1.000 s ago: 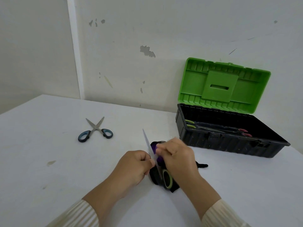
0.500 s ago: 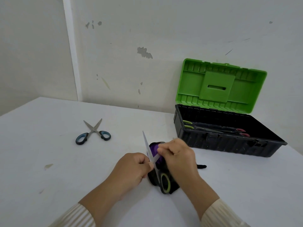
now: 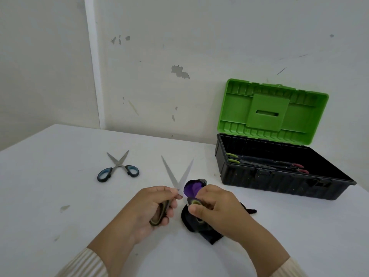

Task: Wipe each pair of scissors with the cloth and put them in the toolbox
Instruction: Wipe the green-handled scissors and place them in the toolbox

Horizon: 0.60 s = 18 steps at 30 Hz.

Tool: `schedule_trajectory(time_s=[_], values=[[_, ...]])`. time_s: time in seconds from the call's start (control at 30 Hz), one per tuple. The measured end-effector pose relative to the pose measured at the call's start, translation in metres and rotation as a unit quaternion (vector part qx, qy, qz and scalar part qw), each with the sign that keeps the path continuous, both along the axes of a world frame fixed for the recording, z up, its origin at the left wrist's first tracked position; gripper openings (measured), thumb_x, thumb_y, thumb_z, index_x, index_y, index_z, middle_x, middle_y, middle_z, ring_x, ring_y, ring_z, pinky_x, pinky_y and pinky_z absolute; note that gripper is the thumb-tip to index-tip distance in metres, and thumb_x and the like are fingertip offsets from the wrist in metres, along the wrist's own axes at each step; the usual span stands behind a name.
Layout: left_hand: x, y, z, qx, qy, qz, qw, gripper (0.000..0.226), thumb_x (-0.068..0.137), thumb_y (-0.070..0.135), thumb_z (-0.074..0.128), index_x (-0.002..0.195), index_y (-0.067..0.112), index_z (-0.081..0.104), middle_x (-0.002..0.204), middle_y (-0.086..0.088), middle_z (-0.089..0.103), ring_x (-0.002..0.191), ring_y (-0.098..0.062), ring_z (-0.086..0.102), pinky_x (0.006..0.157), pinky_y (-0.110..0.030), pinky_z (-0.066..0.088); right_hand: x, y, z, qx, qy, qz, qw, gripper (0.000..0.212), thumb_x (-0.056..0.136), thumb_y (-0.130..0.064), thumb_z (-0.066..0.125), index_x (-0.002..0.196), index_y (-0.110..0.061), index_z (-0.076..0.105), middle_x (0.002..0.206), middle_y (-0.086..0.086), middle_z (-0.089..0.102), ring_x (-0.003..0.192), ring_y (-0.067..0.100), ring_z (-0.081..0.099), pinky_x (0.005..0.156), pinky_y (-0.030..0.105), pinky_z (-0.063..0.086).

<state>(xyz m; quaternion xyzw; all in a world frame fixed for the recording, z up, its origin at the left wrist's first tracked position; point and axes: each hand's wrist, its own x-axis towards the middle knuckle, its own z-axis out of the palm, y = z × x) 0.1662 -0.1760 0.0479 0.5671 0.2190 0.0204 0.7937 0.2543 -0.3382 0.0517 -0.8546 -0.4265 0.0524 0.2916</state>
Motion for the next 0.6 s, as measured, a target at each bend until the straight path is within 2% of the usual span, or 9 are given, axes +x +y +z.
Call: schedule_trajectory(time_s=[0.07,0.17,0.23,0.33,0.43,0.53,0.6], values=[[0.0,0.004,0.002,-0.109,-0.024,0.0,0.994,0.014,0.089,0.013,0.056,0.089,0.002,0.066,0.066,-0.01,0.066,0.047,-0.015,0.057,0.044,-0.022,0.049,0.002,0.0,0.0,0.04,0.036,-0.018,0.998,0.027,0.086,-0.033,0.058,0.06,-0.028,0.051,0.075,-0.005,0.051,0.073,0.011,0.05,0.07,0.022,0.041],[0.0,0.01,0.001,-0.267,-0.092,0.018,0.959,0.027,0.08,0.017,0.058,0.098,-0.002,0.066,0.079,-0.02,0.071,0.055,-0.02,0.064,0.054,-0.027,0.059,0.007,-0.002,-0.003,0.075,0.051,-0.068,0.994,0.027,0.09,-0.03,0.051,0.071,-0.013,0.058,0.079,0.003,0.056,0.074,0.015,0.052,0.072,0.026,0.043],[0.002,0.01,-0.003,-0.296,-0.127,0.042,0.946,0.029,0.077,0.02,0.059,0.096,-0.001,0.065,0.079,-0.017,0.07,0.057,-0.018,0.064,0.056,-0.028,0.059,0.009,-0.002,-0.005,0.072,0.066,-0.085,0.992,0.03,0.091,-0.031,0.049,0.072,-0.009,0.057,0.075,0.002,0.053,0.073,0.016,0.051,0.07,0.027,0.042],[0.007,-0.007,-0.012,-0.192,-0.096,0.043,0.976,0.016,0.084,0.017,0.059,0.088,0.003,0.064,0.072,-0.01,0.069,0.059,-0.017,0.064,0.059,-0.03,0.058,0.005,0.004,-0.01,0.078,0.061,-0.079,0.992,0.035,0.09,-0.031,0.051,0.065,-0.008,0.051,0.07,-0.001,0.047,0.069,0.014,0.047,0.068,0.027,0.041],[0.009,-0.023,-0.018,-0.1,-0.079,0.051,0.991,0.02,0.096,0.016,0.05,0.09,0.003,0.064,0.084,-0.014,0.074,0.072,-0.023,0.067,0.074,-0.039,0.053,-0.001,0.011,-0.015,0.059,0.041,-0.05,0.996,0.037,0.089,-0.032,0.053,0.055,-0.023,0.044,0.067,-0.006,0.046,0.066,0.005,0.045,0.063,0.012,0.035],[0.009,-0.017,-0.017,-0.071,-0.072,0.101,0.99,0.026,0.098,0.014,0.047,0.076,0.005,0.058,0.075,-0.013,0.074,0.069,-0.027,0.064,0.067,-0.039,0.052,0.002,0.004,-0.009,0.051,0.029,-0.045,0.997,0.026,0.086,-0.034,0.057,0.061,-0.03,0.054,0.075,-0.007,0.055,0.072,0.004,0.051,0.067,0.012,0.037],[0.009,-0.01,-0.016,-0.037,-0.062,0.116,0.991,0.027,0.098,0.014,0.048,0.075,0.005,0.057,0.066,-0.01,0.072,0.068,-0.028,0.062,0.063,-0.036,0.051,0.011,-0.01,-0.003,0.057,0.032,-0.081,0.995,0.016,0.08,-0.02,0.063,0.072,-0.034,0.06,0.085,-0.008,0.057,0.072,0.004,0.053,0.065,0.01,0.039]])
